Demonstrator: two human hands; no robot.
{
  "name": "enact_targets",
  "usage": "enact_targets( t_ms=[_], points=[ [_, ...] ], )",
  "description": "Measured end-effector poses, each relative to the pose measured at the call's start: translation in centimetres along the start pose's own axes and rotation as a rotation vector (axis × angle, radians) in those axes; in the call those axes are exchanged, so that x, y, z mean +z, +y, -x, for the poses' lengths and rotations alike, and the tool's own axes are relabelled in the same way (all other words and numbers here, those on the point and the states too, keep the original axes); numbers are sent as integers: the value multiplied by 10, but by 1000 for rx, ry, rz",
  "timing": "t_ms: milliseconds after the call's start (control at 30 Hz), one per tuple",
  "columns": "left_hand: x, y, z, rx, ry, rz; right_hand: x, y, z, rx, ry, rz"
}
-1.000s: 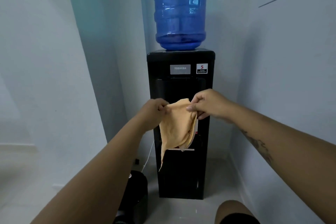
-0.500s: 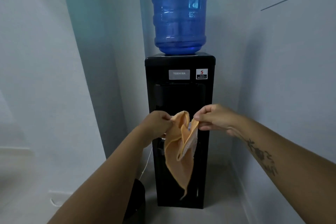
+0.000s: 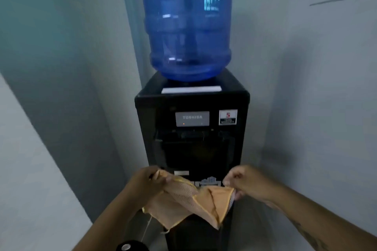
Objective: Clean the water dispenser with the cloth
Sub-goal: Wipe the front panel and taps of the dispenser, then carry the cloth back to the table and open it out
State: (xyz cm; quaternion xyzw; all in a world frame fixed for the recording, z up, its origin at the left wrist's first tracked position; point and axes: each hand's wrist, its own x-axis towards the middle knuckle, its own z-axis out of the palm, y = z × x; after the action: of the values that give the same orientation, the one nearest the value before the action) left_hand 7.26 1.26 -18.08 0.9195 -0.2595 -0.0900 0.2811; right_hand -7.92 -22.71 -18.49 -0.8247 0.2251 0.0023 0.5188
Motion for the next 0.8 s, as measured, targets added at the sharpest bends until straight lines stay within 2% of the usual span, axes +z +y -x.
enact_targets(
  t_ms=[100, 200, 300, 400, 500, 567, 633, 667, 733, 800],
  points=[
    [-50, 25, -2, -83, -136, -85, -28, -30, 10, 96, -49, -68],
    [-102, 50, 9, -83, -231, -144, -55, -60, 27, 183, -93, -118],
    [-154, 79, 28, -145, -251, -139, -82, -98, 54, 232, -65, -145],
    [-190, 91, 40, -180, -198, -100, -100, -125, 70, 250, -29, -164],
    [-212, 97, 52, -181, -161, -15, -111, -141, 82, 287, -3, -85],
    [-219, 103, 56, -124, -141, 15, -111, -145, 85, 292, 33, 104],
    [-223, 114, 58, -50, -108, 83, -97, -153, 86, 208, 94, 354],
    [-223, 121, 57, -22, -91, 121, -85, -161, 85, 132, 128, 368],
    [-223, 133, 53, 27, -73, 101, -51, -187, 90, -37, 106, 166],
    [-222, 143, 47, 73, -73, 77, -13, -222, 98, -87, -19, -76]
  ],
)
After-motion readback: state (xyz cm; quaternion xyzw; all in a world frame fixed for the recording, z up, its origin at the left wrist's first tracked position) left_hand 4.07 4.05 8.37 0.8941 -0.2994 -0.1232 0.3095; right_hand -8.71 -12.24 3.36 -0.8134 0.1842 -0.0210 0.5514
